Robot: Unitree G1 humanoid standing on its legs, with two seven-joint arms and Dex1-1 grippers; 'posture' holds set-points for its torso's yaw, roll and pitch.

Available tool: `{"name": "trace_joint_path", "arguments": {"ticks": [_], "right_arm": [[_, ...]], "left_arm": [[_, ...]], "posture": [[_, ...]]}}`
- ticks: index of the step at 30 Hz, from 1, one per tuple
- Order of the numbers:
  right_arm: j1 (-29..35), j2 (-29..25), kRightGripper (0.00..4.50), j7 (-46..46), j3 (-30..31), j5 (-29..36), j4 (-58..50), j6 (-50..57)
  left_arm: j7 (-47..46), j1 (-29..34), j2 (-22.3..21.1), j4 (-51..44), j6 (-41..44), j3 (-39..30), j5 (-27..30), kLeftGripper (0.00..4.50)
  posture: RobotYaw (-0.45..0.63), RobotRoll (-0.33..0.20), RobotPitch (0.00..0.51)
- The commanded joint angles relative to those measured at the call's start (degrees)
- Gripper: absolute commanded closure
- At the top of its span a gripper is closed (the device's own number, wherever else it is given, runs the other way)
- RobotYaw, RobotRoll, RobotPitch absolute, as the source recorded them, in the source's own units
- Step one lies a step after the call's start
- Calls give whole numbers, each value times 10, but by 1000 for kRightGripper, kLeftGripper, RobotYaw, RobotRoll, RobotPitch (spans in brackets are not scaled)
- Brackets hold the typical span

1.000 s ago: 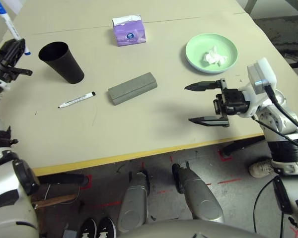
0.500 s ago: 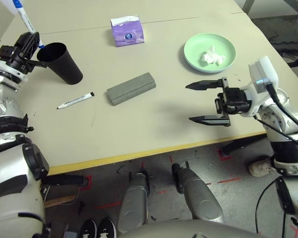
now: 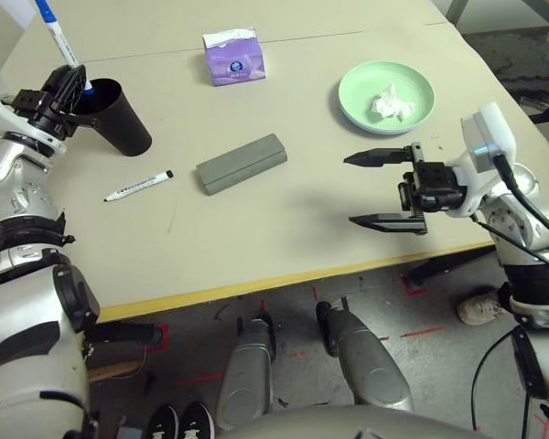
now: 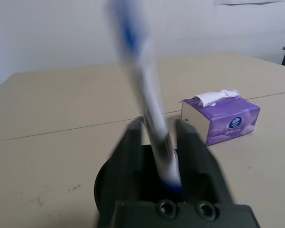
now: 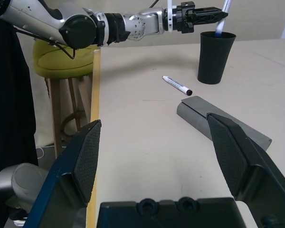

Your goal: Organize and tidy the items on the table.

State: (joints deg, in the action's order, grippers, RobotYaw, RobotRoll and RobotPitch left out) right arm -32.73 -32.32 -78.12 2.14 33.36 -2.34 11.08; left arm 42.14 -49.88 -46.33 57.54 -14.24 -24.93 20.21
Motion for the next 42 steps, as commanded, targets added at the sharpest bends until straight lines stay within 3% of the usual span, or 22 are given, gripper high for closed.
{"name": "trace_joint_path", "arguments": {"ticks": [1, 6, 7, 23, 29, 32, 37, 42], "right_arm": [[8, -4, 0, 2, -6, 4, -15, 2], [4, 0, 0, 0, -5, 1, -6, -1], [3, 2, 0, -1, -4, 0, -3, -2], [-6, 7, 0, -10, -7, -3, 15, -18], [-5, 8, 0, -7, -8, -2, 12, -16], [0, 7, 0, -6, -9, -2, 9, -15], [3, 8, 0, -4, -10, -2, 10, -16], [0, 11, 0, -17, -1, -6, 23, -20]], "left_arm": [[-4, 15, -1, -1, -7, -4, -2, 1847], [-3, 22, -11, -10, -3, -12, 6, 146], [-3, 23, -12, -12, -3, -12, 6, 26], [-3, 30, -25, -16, -4, -22, 9, 26], [66, 51, -27, -58, 39, -30, 48, 26], [149, 91, -57, -108, 91, -37, 82, 26], [279, 147, -146, -164, 186, -56, 127, 26], [371, 154, -236, -170, 241, -49, 133, 26]], "posture": [[-225, 0, 280], [-217, 0, 275], [-214, 0, 274], [-214, 0, 257], [-218, 0, 259], [-218, 0, 261], [-203, 0, 266], [-177, 0, 271]]}}
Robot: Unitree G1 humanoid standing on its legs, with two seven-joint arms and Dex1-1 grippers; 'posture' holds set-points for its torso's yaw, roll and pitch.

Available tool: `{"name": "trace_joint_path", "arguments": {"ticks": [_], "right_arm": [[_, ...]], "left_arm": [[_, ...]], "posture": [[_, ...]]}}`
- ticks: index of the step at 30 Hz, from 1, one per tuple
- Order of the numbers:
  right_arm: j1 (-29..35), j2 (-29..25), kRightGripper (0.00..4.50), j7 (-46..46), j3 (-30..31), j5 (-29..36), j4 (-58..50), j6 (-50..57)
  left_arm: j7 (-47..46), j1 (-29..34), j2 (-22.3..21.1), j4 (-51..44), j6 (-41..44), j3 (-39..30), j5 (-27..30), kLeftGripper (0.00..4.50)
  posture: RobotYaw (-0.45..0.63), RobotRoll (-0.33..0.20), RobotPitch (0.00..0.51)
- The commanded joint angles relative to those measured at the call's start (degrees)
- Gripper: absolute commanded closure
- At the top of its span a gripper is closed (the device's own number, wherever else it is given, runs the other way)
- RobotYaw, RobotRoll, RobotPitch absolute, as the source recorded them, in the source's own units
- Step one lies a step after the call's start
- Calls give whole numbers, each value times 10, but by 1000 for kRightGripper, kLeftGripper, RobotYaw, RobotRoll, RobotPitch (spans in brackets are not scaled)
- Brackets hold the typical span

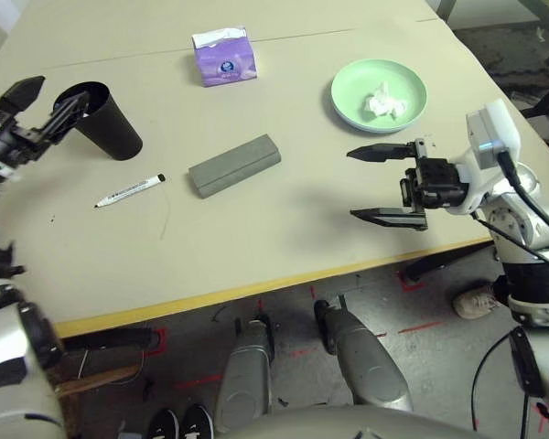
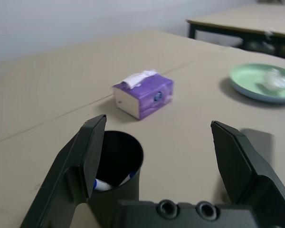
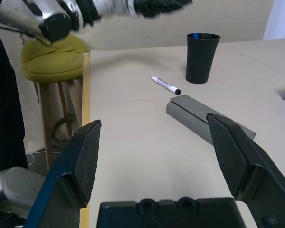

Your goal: Organize and tidy the items on the table.

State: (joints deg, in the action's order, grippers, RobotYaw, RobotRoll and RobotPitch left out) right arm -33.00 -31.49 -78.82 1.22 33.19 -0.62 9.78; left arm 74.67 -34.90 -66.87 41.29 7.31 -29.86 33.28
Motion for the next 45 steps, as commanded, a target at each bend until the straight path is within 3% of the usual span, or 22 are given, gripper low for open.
{"name": "trace_joint_path", "arguments": {"ticks": [1, 7, 14, 20, 24, 30, 38, 45], "right_arm": [[1, 3, 0, -11, 10, -6, 9, -6], [0, 16, 0, 29, 19, -51, 42, -15], [12, 21, 0, 113, 20, -116, 67, -23], [37, 14, 0, 155, 11, -124, 50, -14], [47, 12, 0, 163, 9, -116, 39, -13], [49, 17, 0, 163, 14, -109, 34, -13], [57, 20, 0, 167, 13, -95, -2, 3], [69, 14, 0, 168, 10, -82, -38, 20]], "left_arm": [[60, 1, -42, -7, 31, 5, 1, 26], [139, -19, -97, -23, 32, 64, -35, 26], [178, -49, -104, -32, 18, 128, -66, 26], [178, -18, -140, -31, -46, 216, -72, 26], [178, -34, -146, -34, -59, 254, -63, 26], [178, -56, -153, -37, -105, 329, -96, 26], [178, -114, -113, 6, -179, 400, -166, 26], [178, -129, -62, 43, -214, 402, -230, 26]], "posture": [[-177, 0, 271], [-158, 0, 276], [-182, 0, 283], [-193, 0, 285], [-200, 0, 286], [-206, 0, 283], [-231, 0, 288], [-254, 0, 287]]}}
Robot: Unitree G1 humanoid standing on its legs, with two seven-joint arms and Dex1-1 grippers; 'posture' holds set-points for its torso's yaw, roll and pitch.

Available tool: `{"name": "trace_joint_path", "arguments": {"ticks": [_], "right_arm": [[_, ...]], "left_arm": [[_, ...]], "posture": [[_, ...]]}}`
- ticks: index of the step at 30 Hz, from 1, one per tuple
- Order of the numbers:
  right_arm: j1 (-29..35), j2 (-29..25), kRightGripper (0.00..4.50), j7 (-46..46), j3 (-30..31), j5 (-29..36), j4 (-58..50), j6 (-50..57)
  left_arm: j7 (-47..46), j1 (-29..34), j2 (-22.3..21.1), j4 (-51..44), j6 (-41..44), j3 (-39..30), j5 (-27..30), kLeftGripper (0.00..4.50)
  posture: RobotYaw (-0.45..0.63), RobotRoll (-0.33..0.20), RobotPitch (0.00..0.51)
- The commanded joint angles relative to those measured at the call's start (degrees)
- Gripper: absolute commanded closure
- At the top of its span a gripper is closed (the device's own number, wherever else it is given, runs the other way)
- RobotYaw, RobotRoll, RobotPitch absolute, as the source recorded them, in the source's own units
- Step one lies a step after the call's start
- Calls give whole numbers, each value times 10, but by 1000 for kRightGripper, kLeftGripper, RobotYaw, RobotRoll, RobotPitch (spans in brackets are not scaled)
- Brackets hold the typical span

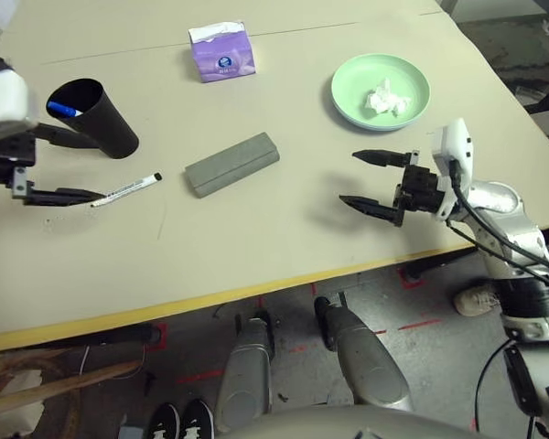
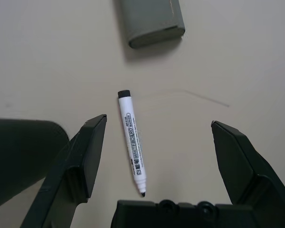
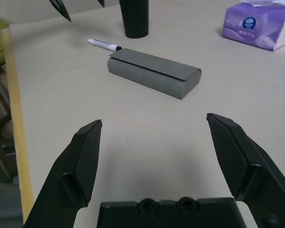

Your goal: Organize and tidy the items on the table.

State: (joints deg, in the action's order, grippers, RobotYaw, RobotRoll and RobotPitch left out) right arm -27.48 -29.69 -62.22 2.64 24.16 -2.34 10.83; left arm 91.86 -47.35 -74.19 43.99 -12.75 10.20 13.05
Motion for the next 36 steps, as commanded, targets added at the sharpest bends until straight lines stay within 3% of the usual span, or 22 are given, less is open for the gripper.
{"name": "trace_joint_path", "arguments": {"ticks": [1, 8, 17, 36], "right_arm": [[16, -4, 0, 3, -4, 10, -26, 12], [20, -7, 0, 5, -5, 19, -45, 24], [19, -11, 0, 3, -8, 29, -51, 32], [11, -12, 0, 5, -11, 47, -63, 44]], "left_arm": [[5, -7, 19, 21, -19, 0, -40, 26], [-22, -24, 48, 59, -55, -3, -107, 26], [-42, -42, 49, 93, -60, -2, -164, 26], [-108, -36, 82, 114, -19, -2, -222, 26]], "posture": [[-256, 0, 286], [-263, 0, 287], [-260, 0, 291], [-272, 0, 295]]}}
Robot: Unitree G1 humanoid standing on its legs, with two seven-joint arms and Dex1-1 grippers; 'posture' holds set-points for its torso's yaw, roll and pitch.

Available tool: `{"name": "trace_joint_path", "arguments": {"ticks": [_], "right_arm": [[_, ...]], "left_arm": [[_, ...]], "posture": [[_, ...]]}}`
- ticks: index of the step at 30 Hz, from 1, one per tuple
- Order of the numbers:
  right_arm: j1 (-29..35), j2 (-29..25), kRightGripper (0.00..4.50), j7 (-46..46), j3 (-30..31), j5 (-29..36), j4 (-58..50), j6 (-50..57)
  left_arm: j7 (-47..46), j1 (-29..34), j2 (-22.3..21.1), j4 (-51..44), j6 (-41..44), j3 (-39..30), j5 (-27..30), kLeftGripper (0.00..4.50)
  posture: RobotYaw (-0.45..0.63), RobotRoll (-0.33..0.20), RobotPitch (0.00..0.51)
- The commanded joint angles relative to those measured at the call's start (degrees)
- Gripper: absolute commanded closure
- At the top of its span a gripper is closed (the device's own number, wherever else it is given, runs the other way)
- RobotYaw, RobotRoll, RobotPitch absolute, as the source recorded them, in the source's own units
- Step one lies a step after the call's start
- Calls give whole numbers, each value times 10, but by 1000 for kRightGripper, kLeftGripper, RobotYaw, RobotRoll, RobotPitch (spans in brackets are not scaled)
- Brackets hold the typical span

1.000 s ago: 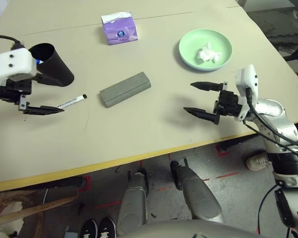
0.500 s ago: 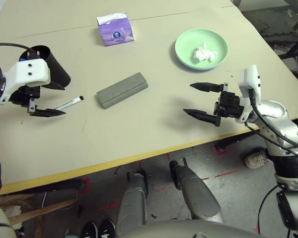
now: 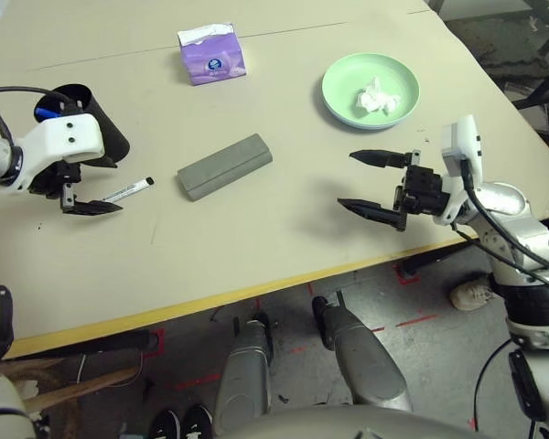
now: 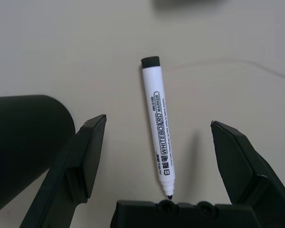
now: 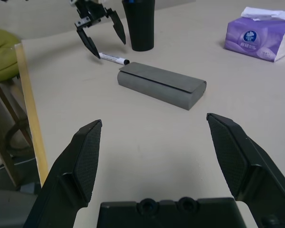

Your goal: Organize and tidy the items on the table.

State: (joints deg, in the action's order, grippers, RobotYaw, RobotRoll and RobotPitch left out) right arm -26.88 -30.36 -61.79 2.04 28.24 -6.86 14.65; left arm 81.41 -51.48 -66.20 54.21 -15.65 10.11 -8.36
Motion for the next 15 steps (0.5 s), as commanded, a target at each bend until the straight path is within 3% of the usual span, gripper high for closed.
{"name": "trace_joint_path", "arguments": {"ticks": [1, 13, 15], "right_arm": [[4, -5, 0, 1, -6, 7, -18, 6], [4, -6, 0, 7, -12, 15, -35, 17], [3, -6, 0, 8, -12, 17, -37, 18]], "left_arm": [[-6, 6, 4, 12, 13, -1, -10, 26], [-8, 21, 13, 22, 16, 1, -20, 26], [-9, 23, 15, 24, 14, 1, -20, 421]], "posture": [[-273, 0, 295], [-283, 0, 296], [-284, 0, 295]]}}
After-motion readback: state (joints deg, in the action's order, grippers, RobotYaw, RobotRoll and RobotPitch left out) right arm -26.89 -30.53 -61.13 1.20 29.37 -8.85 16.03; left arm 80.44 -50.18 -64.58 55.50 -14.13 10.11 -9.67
